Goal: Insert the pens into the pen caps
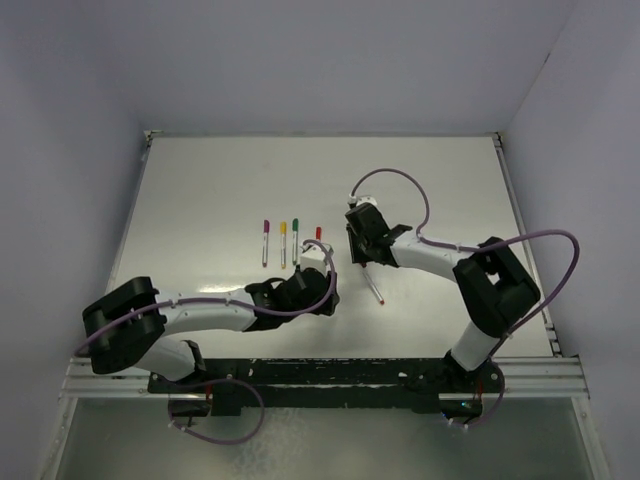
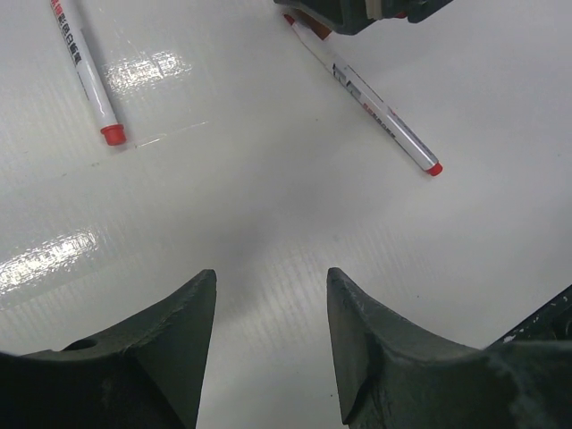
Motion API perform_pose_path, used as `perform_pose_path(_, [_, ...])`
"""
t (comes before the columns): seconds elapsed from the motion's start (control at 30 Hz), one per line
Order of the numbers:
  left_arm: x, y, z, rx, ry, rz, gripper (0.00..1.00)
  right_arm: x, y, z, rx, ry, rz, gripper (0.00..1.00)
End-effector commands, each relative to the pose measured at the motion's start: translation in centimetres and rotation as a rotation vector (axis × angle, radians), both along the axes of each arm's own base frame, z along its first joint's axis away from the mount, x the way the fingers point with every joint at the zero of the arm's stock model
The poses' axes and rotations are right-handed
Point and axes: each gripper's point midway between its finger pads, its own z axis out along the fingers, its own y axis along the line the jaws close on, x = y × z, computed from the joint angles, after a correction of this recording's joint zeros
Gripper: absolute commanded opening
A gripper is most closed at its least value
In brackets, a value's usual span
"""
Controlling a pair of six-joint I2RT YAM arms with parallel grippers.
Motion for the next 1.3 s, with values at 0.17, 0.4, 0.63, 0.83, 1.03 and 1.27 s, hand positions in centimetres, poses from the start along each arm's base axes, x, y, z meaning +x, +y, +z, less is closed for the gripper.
perform_pose_path(0.17, [0.9, -2.0, 2.3, -0.06, -0.053, -0.005, 0.55, 1.6, -0.8, -0.4, -0.047, -0.014, -0.032, 0.31])
perform_pose_path(0.4, [1.0, -1.9, 2.2, -0.053, -0.054, 0.002, 0.55, 1.0, -1.2, -1.2, -0.047, 0.005, -0.046, 0.28])
perform_pose_path(0.63, [1.2, -2.1, 2.2, -0.052, -0.053, 0.005, 0.55, -1.1, -2.0, -2.5, -0.043, 0.066, -0.061, 0.25])
perform_pose_path(0.83, [1.4, -2.5, 2.4, -0.055, -0.059, 0.006, 0.56, -2.9, -2.7, -3.3, -0.034, 0.115, -0.073, 0.18])
perform_pose_path(1.03, [1.4, -3.7, 2.3, -0.071, -0.049, -0.022, 0.56, -3.5, -3.6, -3.4, -0.056, 0.117, -0.093, 0.0])
perform_pose_path(1.27, [1.9, -6.3, 1.7, -0.081, -0.018, -0.028, 0.57, -1.4, -7.0, 1.9, -0.109, -0.081, -0.25, 0.0])
